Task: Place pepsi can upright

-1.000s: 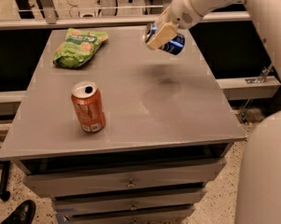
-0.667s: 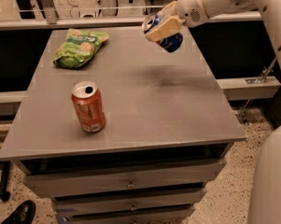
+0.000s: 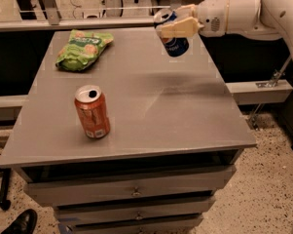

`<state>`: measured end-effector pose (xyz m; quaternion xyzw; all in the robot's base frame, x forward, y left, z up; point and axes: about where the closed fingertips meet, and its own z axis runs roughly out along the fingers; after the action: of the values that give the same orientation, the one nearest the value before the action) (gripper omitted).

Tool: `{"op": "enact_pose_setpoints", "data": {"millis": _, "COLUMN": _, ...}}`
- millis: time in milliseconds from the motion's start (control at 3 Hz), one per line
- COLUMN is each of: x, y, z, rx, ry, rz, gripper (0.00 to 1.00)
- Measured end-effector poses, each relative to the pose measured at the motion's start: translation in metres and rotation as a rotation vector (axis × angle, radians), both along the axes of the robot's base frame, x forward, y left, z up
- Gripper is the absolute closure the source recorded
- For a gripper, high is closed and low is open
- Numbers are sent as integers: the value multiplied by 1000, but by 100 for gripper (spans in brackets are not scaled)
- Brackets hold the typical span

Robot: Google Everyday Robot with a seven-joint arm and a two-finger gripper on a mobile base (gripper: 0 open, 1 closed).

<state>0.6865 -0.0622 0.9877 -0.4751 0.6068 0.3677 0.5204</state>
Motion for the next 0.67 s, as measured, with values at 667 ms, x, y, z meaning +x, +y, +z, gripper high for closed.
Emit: {"op": "enact_pose_setpoints", "data": {"millis": 667, "x": -13, "y": -13, "z": -35, "rx": 231, "ry": 98, "rz": -36, "gripper": 100}}
